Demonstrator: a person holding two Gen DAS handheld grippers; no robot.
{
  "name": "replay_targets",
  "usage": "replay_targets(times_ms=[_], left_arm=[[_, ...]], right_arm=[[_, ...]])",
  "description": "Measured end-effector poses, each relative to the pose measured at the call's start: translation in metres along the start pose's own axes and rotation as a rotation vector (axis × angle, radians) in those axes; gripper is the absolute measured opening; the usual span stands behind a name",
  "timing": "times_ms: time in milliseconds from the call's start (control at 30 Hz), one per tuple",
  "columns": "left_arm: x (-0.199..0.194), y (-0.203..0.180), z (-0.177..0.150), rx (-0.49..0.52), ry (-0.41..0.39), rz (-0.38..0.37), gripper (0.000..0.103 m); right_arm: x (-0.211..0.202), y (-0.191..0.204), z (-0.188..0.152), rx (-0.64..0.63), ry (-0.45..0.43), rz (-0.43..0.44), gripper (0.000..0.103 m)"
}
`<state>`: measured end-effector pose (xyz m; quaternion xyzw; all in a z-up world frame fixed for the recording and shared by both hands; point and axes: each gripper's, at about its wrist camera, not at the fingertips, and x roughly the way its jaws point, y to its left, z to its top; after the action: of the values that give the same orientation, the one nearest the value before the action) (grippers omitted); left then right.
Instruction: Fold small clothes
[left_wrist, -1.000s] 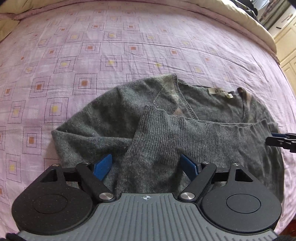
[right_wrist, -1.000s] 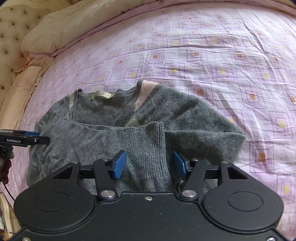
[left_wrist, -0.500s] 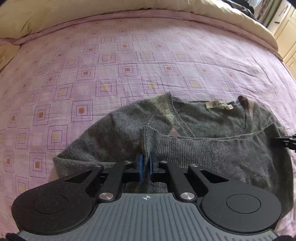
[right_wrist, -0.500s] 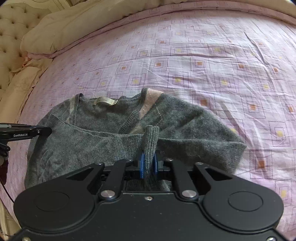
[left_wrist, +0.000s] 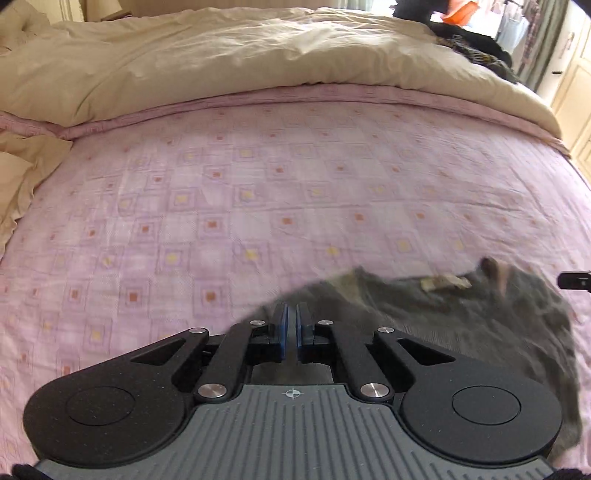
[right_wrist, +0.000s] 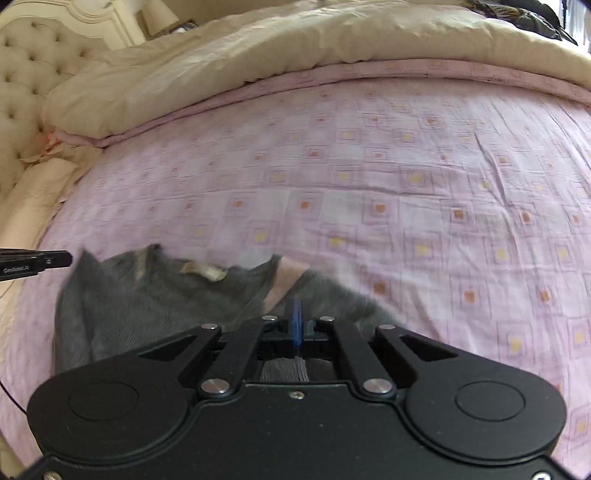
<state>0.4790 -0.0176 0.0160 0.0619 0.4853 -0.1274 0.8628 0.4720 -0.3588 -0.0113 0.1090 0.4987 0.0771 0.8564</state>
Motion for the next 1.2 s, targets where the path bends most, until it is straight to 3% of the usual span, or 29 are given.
replay_targets(times_ms=[67, 133, 233, 267, 300, 333, 367, 400, 567, 633, 667, 700, 733, 800, 1000, 1100, 1200], left_arm=[[0.022, 0.005, 0.007, -0.021, 0.038, 0.019, 0.005], [0.038, 0.014, 0.008, -0.047, 0.093, 0.026, 0.005], [0.039, 0.019, 0.005, -0.076, 0.097, -0.015, 0.005], [0.037, 0.019, 0.004, -0.077, 0.097, -0.039, 0.006], [0.034, 0.018, 0.001, -0.071, 0.106, -0.065, 0.011], [0.033, 0.017, -0.002, -0.065, 0.114, -0.085, 0.024], [0.032, 0.016, -0.005, -0.06, 0.119, -0.105, 0.031], [0.032, 0.015, -0.008, -0.054, 0.124, -0.125, 0.039], [0.047, 0.007, -0.016, -0.052, 0.184, -0.129, 0.043], [0.054, 0.006, -0.016, -0.058, 0.184, -0.138, 0.043], [0.055, 0.006, -0.015, -0.059, 0.18, -0.142, 0.043], [0.055, 0.005, -0.015, -0.059, 0.172, -0.142, 0.042], [0.054, 0.005, -0.016, -0.057, 0.162, -0.143, 0.034], [0.051, 0.003, -0.017, -0.048, 0.143, -0.135, 0.005], [0.003, 0.002, -0.018, -0.05, 0.033, -0.112, 0.005], [-0.001, 0.008, 0.0, -0.074, -0.006, -0.11, 0.005], [0.026, 0.008, 0.014, -0.049, 0.012, -0.041, 0.009]], right_arm=[[0.019, -0.009, 0.006, 0.046, 0.041, 0.002, 0.006], [0.027, -0.012, 0.006, 0.065, 0.063, 0.032, 0.015], [0.021, -0.009, -0.003, 0.052, 0.067, 0.096, 0.019], [0.018, -0.009, -0.009, 0.047, 0.07, 0.116, 0.028], [0.018, -0.01, -0.015, 0.042, 0.077, 0.13, 0.047], [0.018, -0.009, -0.02, 0.032, 0.088, 0.135, 0.054], [0.021, -0.008, -0.024, 0.015, 0.098, 0.129, 0.059], [0.024, -0.007, -0.028, -0.003, 0.11, 0.119, 0.059], [0.034, 0.001, -0.033, -0.031, 0.099, 0.104, 0.057], [0.035, 0.006, -0.031, -0.044, 0.091, 0.098, 0.039], [0.035, 0.01, -0.03, -0.069, 0.088, 0.074, 0.011], [0.035, 0.013, -0.03, -0.091, 0.086, 0.056, 0.012], [0.034, 0.017, -0.03, -0.106, 0.084, 0.053, 0.011], [0.025, 0.023, -0.032, -0.121, 0.065, 0.072, 0.01], [-0.024, 0.035, -0.018, -0.188, -0.05, 0.052, 0.01], [-0.008, 0.027, 0.007, -0.171, -0.043, -0.005, 0.01], [0.031, 0.013, 0.019, -0.126, 0.017, -0.068, 0.01]])
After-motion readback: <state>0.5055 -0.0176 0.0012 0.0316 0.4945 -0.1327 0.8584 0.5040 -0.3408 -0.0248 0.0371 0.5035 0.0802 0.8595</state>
